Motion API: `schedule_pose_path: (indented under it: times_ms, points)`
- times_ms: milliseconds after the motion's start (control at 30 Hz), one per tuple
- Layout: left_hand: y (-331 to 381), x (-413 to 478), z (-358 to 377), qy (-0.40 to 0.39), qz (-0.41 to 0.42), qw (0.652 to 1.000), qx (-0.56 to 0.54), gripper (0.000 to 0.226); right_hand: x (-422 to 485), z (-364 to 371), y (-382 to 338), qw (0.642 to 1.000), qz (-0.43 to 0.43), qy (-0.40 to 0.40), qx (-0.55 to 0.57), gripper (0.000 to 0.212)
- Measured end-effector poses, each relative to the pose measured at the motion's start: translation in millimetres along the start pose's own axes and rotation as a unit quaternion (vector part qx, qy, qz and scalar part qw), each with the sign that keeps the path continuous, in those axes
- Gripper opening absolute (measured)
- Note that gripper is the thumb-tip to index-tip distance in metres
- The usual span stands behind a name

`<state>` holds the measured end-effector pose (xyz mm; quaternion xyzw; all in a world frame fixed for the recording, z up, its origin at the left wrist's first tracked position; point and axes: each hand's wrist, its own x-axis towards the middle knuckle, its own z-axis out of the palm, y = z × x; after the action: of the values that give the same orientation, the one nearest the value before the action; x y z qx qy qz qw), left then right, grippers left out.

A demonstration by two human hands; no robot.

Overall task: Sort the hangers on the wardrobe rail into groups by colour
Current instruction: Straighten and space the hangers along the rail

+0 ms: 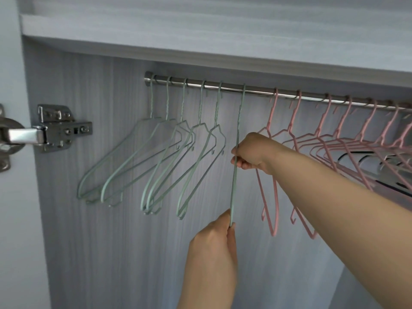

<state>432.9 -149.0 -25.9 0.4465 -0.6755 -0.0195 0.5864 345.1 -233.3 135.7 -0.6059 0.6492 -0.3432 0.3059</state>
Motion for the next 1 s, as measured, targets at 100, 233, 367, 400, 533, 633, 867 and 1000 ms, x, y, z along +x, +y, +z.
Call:
schedule_pose_path:
  times_ms: [100,233,367,400,533,633,867,1000]
  points:
    - [-2.1,-1.3,-3.8,0.018,-0.016,1.000,-0.014,0.021,-1.7,3.5,-3.2,1.000,-0.004,-0.002,0.004,0.031]
    - [1.0,-2.1,-11.5,-0.006,-0.025,0.999,-0.046,0.021,-3.1,7.7,-6.4,1.000,-0.011,0.004,-0.011,0.031]
    - [3.1,-0.6,-19.4,-0.034,-0.036,0.998,-0.027,0.013,-0.5,11.8,-8.0,1.000,-0.012,0.009,-0.011,0.033]
    - [3.7,-0.3,-20.2,-0.033,-0.034,0.999,-0.020,0.012,0.1,12.8,-8.4,1.000,-0.015,0.011,-0.013,0.034]
    - [5.6,-0.1,-22.8,-0.019,-0.038,0.999,-0.026,0.020,-4.9,13.5,-9.4,0.999,-0.026,0.009,-0.036,0.033]
    - [6.6,-1.0,-26.8,-0.017,-0.032,0.999,-0.035,0.019,-16.2,8.7,-9.6,0.994,-0.053,0.024,-0.091,0.029]
    - [7.4,-5.0,-29.8,0.008,-0.060,0.997,-0.040,0.035,-82.9,-26.5,16.4,0.923,-0.138,0.191,-0.303,0.048]
    - [20.3,-14.8,-30.7,0.087,0.029,0.996,-0.025,0.064,-122.2,-15.9,50.6,0.939,-0.139,0.202,-0.242,0.054]
